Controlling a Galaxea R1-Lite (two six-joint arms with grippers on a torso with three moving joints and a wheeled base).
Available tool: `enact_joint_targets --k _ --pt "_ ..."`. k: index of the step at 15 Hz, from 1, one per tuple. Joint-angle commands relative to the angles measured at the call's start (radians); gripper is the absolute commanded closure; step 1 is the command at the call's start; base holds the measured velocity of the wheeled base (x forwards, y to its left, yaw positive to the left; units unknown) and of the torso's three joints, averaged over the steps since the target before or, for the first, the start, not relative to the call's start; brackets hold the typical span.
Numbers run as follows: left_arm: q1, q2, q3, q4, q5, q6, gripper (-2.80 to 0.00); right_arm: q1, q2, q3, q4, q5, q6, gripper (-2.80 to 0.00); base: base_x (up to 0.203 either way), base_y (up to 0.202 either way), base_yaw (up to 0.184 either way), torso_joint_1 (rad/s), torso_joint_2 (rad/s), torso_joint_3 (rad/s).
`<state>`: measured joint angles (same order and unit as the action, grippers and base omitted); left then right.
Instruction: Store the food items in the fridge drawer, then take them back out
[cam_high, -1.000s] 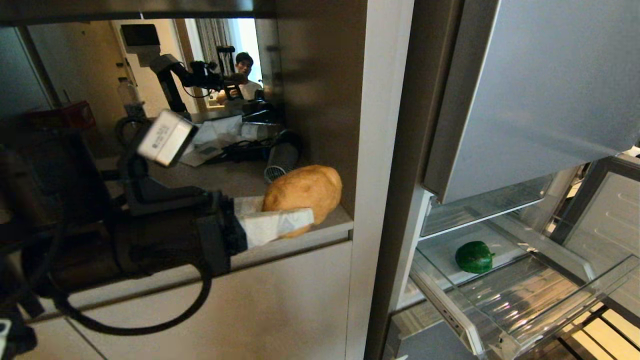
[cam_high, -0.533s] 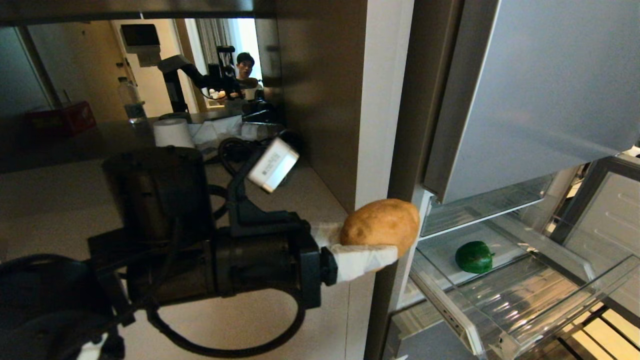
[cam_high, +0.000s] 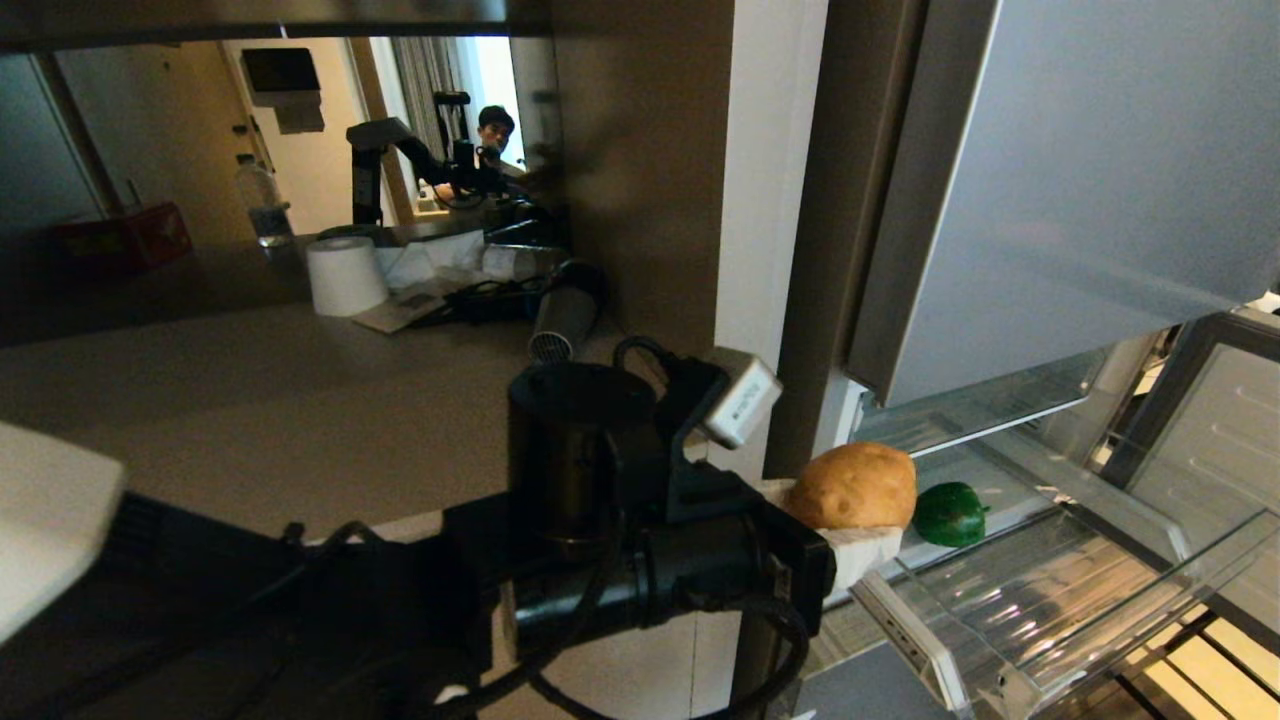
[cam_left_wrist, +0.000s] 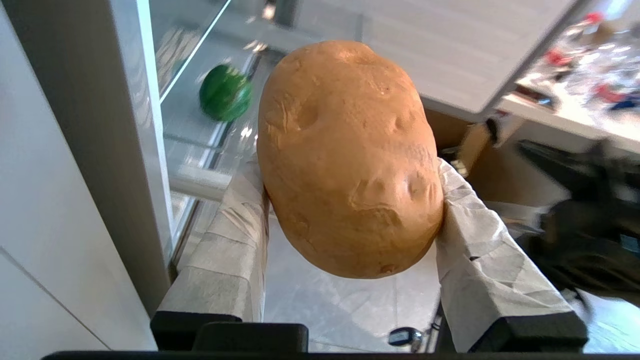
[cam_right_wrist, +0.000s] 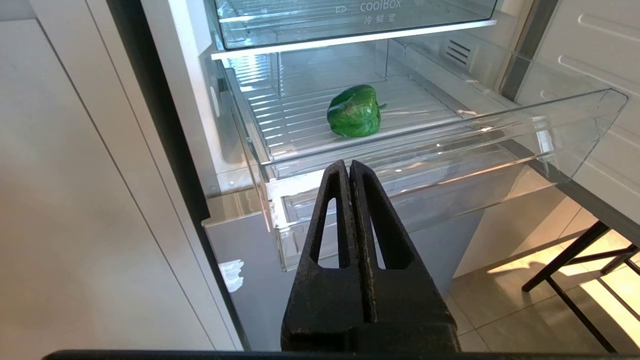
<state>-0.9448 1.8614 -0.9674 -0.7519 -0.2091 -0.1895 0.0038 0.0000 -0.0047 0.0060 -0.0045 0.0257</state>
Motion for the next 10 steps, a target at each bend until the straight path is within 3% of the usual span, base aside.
enact_joint_targets --k 1,5,10 --pt "-0.05 0.069 -0.02 -0.006 0.052 -0.001 0.0 0.001 0.002 0.0 0.0 0.0 0.0 0.0 0.0 0.0 0.0 0.0 0.0 0.0" --pt "-0.125 0.155 -0.071 -0.013 0.155 -0.003 0.0 0.001 0.001 0.002 -0.001 0.0 0.0 0.0 0.0 0.0 0.0 0.0 0.0 0.0" --pt "-0.153 0.277 -0.178 -0.036 0.172 0.001 0.0 0.001 0.002 0.002 -0.001 0.0 0.002 0.0 0.0 0.0 0.0 0.0 0.0 0.0"
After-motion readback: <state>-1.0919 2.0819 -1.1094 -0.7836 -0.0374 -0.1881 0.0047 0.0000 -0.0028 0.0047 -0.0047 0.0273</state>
